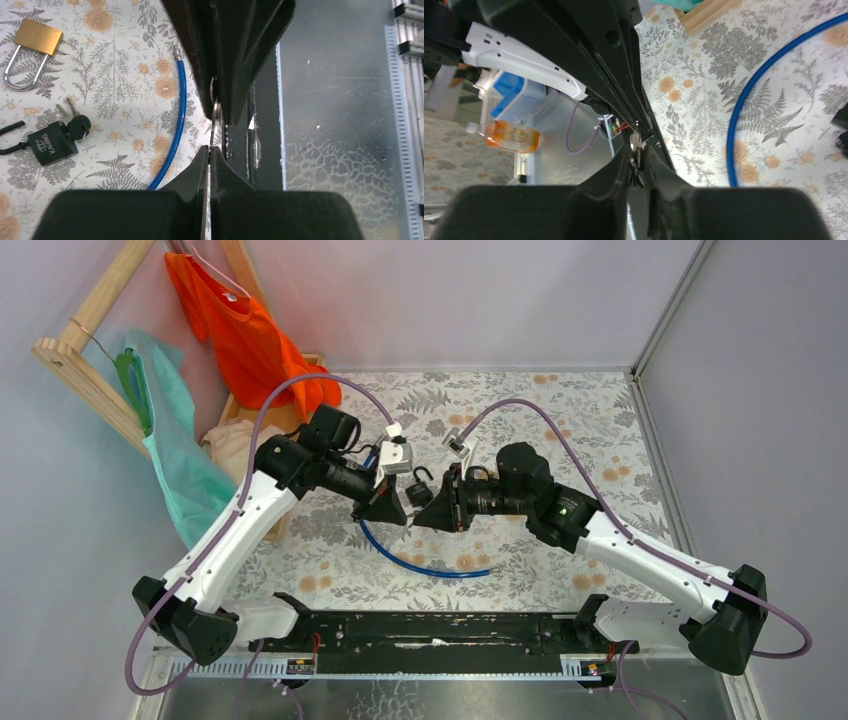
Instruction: Unlock with the key
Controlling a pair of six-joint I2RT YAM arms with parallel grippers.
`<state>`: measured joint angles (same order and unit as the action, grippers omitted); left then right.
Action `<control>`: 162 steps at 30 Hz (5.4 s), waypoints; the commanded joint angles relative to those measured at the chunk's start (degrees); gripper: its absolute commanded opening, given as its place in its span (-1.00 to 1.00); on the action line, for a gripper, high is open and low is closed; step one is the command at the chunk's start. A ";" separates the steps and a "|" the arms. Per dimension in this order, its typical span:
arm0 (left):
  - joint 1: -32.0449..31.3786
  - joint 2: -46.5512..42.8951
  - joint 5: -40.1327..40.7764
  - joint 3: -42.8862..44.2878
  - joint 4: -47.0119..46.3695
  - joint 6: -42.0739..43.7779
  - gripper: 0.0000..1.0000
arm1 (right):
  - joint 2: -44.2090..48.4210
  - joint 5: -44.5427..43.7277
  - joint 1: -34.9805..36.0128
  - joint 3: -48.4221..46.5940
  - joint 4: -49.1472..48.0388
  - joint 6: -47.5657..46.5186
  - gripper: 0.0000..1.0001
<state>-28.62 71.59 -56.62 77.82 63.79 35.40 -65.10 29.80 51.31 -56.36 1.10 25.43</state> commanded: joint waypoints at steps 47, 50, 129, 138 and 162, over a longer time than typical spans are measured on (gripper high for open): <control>-21.66 -37.79 38.45 -37.34 -58.56 73.64 -1.00 | -5.64 15.97 -8.37 9.90 -51.34 42.63 -0.19; -21.66 -38.74 37.21 -39.53 -61.22 77.63 -1.00 | -6.82 14.17 -8.38 10.81 -55.78 44.88 -0.24; -7.59 55.33 26.83 29.74 -13.53 46.88 0.03 | 22.51 -7.03 -38.46 7.93 25.47 12.42 -1.00; -7.86 60.31 27.48 32.21 -14.69 46.09 0.01 | 22.36 -8.77 -38.46 6.19 27.42 11.48 -1.00; -19.12 42.25 52.82 9.75 -28.59 17.80 -1.00 | 23.52 -10.81 -38.40 3.69 29.10 8.68 -1.00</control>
<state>-44.49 119.94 -11.88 89.38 37.34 64.12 -43.31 19.46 13.06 -50.41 31.38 35.40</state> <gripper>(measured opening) 0.022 0.011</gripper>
